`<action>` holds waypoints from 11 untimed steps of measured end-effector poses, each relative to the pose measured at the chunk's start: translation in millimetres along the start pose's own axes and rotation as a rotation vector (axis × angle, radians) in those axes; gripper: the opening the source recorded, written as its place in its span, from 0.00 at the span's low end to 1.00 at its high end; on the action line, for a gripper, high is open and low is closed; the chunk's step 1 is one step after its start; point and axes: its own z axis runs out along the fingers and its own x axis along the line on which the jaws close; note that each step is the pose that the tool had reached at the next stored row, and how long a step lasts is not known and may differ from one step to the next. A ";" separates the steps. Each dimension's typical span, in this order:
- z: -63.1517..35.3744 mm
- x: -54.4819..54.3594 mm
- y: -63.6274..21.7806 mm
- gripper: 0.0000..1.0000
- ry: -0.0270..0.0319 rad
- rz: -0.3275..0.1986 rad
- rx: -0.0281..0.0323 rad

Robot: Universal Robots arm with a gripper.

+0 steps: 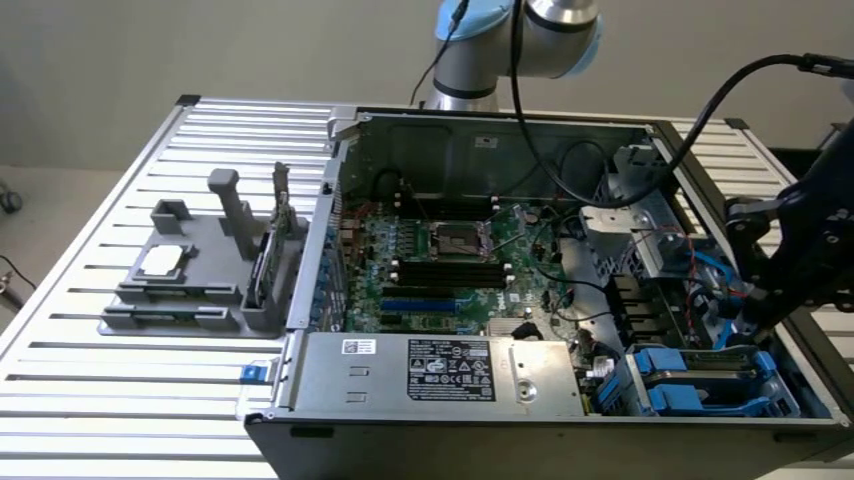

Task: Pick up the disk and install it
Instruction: 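Insert the first disk wire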

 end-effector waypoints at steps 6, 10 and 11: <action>3.7 -1.0 0.3 0.18 -0.0005 0.040 0.0007; 5.5 -2.5 0.8 0.18 -0.0007 0.059 0.0010; 5.9 -3.0 1.0 0.18 -0.0008 0.063 0.0010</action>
